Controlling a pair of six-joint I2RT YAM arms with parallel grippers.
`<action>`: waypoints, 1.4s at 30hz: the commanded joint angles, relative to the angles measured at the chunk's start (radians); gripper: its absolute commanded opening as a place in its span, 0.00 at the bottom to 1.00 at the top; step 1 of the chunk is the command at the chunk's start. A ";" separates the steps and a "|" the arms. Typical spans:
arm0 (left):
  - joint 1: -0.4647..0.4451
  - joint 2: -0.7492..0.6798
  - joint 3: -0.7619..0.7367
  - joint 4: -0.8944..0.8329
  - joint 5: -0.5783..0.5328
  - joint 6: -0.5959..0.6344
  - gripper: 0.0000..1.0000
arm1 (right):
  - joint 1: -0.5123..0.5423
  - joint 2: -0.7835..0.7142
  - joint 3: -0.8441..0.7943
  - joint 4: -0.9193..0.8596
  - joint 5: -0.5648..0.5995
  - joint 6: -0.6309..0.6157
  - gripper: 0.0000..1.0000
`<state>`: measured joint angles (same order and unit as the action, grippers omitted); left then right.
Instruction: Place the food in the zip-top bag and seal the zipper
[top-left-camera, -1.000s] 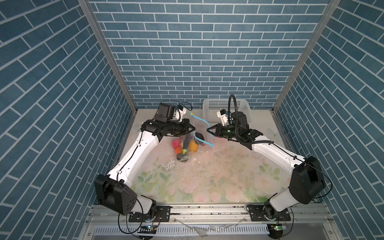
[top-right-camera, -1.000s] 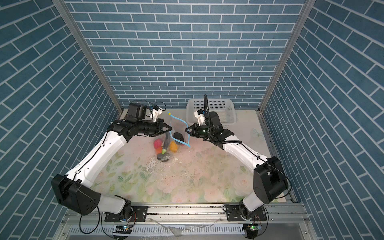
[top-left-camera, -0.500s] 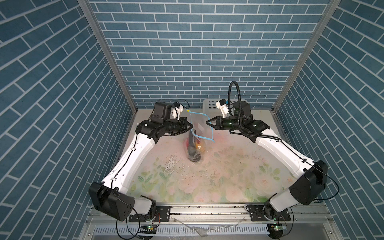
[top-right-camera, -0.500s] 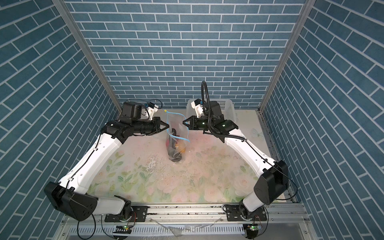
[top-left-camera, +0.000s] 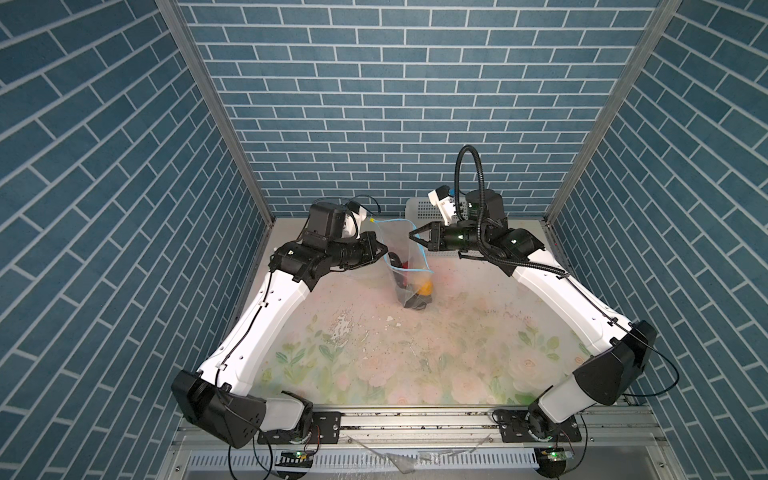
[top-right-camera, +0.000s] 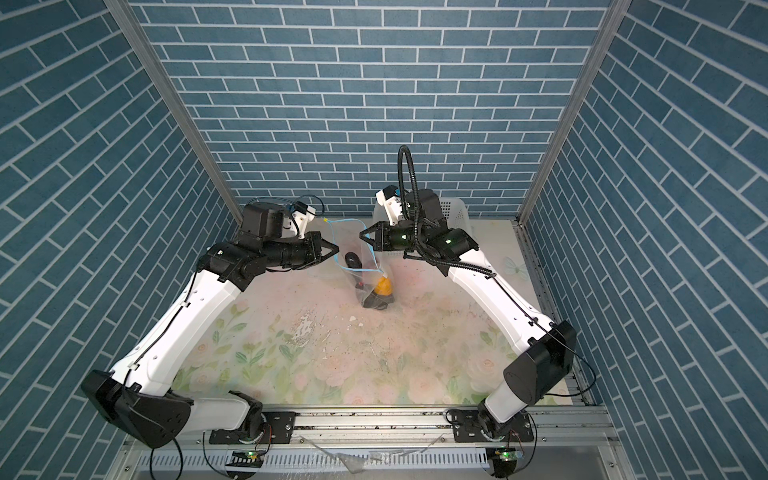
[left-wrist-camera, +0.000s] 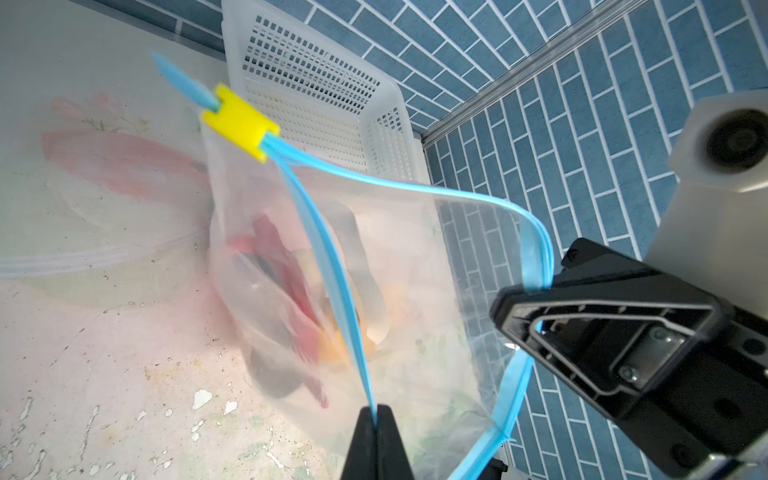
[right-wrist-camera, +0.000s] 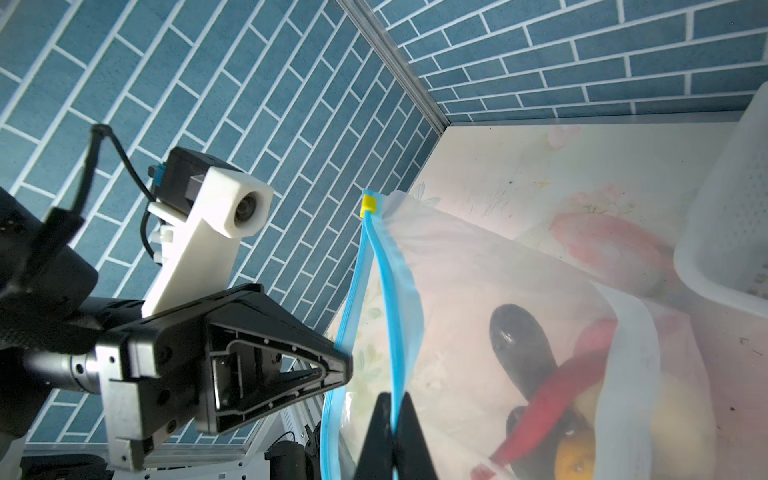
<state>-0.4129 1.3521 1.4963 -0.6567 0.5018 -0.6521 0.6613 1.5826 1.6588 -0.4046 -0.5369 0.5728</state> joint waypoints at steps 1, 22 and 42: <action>-0.026 -0.008 0.040 0.039 -0.015 -0.025 0.00 | 0.014 0.007 0.062 -0.024 -0.017 -0.048 0.00; -0.037 0.033 -0.091 0.126 0.012 -0.052 0.00 | 0.008 0.038 0.017 -0.001 -0.045 -0.153 0.26; -0.032 0.063 -0.091 0.153 0.043 -0.040 0.00 | -0.016 -0.472 -0.703 0.385 0.101 -0.779 0.83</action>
<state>-0.4496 1.4094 1.4132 -0.5117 0.5331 -0.7071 0.6540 1.1183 1.0348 -0.1452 -0.4759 -0.0681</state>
